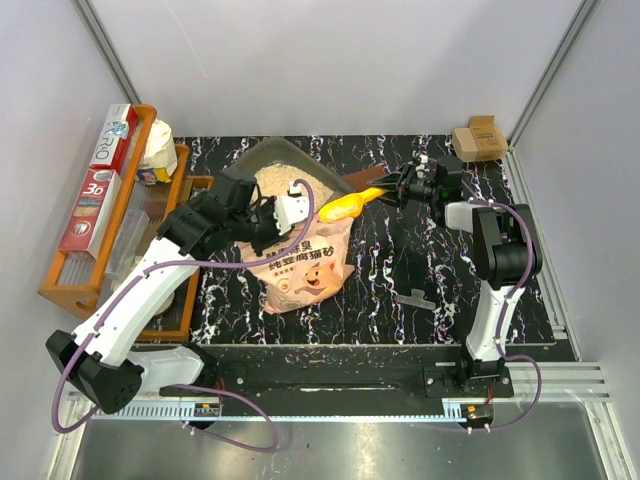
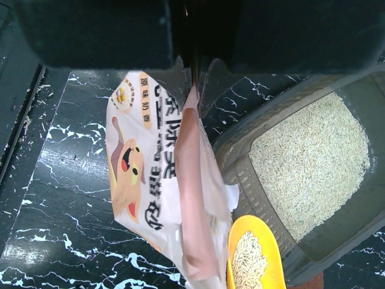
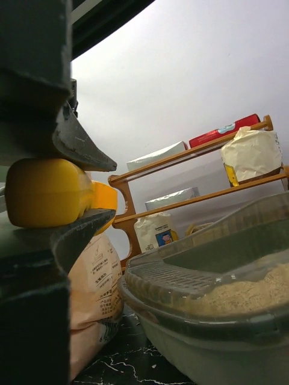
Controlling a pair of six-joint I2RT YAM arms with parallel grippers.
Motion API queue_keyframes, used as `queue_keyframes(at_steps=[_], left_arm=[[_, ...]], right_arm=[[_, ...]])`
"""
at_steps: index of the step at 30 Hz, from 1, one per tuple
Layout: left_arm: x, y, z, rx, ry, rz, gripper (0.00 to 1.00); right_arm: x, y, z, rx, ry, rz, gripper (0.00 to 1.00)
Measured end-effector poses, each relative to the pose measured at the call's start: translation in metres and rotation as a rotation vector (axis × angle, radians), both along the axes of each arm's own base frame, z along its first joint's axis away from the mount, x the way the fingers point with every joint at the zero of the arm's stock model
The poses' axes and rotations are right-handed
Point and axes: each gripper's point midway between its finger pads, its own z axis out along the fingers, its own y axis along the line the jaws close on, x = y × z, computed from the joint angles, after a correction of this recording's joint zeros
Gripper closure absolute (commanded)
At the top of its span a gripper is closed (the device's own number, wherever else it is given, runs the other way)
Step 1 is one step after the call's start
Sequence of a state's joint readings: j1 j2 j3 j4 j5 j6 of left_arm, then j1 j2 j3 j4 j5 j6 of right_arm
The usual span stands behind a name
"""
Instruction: Fill the litter box with clean litter
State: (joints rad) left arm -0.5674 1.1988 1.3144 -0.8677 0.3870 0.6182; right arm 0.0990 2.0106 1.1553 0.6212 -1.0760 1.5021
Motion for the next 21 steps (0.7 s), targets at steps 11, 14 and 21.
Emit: queue_keyframes(at_steps=[11,14,21], left_arm=[[-0.008,0.008,0.001,0.029,-0.011,-0.018,1.00],[-0.012,0.011,0.000,0.034,-0.005,-0.020,1.00],[-0.018,0.014,0.003,0.034,-0.003,-0.020,1.00]], right_arm=[[0.051,0.002,0.033,-0.028,-0.194,-0.112,1.00],[0.074,0.005,0.049,-0.062,-0.294,-0.165,1.00],[0.115,0.041,0.064,-0.228,-0.482,-0.232,1.00]])
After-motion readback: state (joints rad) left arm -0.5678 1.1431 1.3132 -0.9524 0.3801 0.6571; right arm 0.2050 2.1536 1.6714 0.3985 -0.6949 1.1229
